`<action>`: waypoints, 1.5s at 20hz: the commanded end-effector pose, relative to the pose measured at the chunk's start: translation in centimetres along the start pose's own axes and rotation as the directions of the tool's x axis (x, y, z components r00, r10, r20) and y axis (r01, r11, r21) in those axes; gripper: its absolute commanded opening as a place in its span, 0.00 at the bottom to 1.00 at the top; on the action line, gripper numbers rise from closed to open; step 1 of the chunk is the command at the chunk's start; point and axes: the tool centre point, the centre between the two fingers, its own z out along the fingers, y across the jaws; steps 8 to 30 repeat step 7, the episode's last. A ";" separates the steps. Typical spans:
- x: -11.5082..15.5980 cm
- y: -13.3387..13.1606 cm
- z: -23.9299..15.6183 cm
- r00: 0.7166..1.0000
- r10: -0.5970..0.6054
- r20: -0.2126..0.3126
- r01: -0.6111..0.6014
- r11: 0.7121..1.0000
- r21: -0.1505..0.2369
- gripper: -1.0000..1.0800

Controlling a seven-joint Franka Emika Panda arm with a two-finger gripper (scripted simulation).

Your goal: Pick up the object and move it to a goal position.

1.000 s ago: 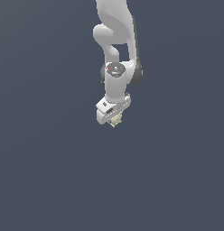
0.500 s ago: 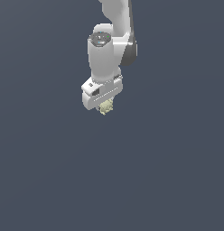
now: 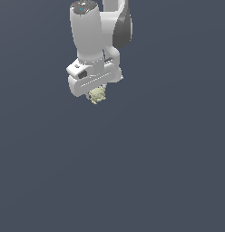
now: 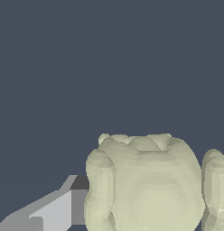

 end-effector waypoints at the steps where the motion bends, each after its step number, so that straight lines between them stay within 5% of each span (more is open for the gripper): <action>1: -0.4 0.4 -1.0 1.000 -0.001 0.001 0.001 1.000 0.001 0.00; 30: -0.8 0.7 -2.0 1.000 0.000 0.002 0.000 1.000 0.000 0.00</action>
